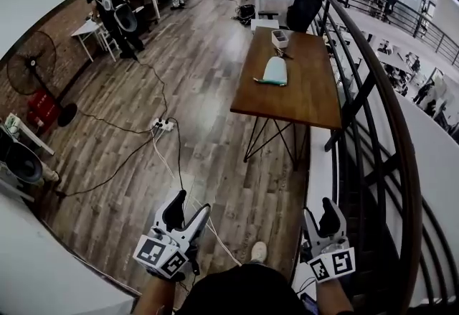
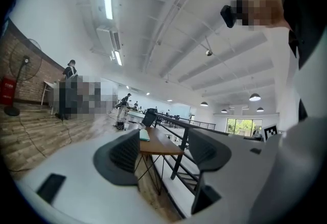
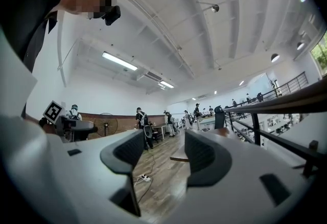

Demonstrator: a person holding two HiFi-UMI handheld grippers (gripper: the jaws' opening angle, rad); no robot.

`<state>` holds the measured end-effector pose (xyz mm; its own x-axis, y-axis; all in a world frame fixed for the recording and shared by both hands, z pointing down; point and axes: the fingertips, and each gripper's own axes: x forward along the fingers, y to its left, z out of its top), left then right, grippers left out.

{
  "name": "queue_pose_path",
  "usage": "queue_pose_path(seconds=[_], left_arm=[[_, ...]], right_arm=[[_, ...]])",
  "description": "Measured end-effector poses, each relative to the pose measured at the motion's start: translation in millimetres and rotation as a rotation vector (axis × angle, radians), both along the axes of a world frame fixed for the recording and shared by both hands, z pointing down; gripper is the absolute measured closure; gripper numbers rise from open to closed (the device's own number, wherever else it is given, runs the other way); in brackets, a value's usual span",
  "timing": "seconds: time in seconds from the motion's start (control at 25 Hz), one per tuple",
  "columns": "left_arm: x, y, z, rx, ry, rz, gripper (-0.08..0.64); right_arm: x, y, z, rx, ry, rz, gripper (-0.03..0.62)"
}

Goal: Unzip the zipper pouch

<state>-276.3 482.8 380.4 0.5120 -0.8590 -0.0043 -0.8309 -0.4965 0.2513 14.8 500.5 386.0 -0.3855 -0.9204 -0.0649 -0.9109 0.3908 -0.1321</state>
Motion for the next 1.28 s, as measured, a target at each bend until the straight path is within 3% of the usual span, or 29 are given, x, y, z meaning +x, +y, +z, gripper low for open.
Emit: queue_pose_path(seconds=[0.28,0.56,0.92,1.28], left_arm=[[53.2,-64.9,-3.4,0.013,0.011,-0.044,0.259],[96.6,-108.8,5.4,-0.007,-0.008,-0.012,0.259],[120.7,-158.0,21.6,-0.044,-0.005,0.040,0.259],[116.3,-257.3,22.6,-0.026,0.033,0.069,0.261]], right_arm=[[77.1,-60.6,5.2,-0.009,-0.030,0.032,0.361],[126.1,-83.7,16.5,-0.025,-0.041,0.080,0.385],[150.7,-112.1,33.4,-0.071,-0.034,0.139,0.400],[145.2,-202.8,21.9,-0.043,0.005,0.162,0.414]])
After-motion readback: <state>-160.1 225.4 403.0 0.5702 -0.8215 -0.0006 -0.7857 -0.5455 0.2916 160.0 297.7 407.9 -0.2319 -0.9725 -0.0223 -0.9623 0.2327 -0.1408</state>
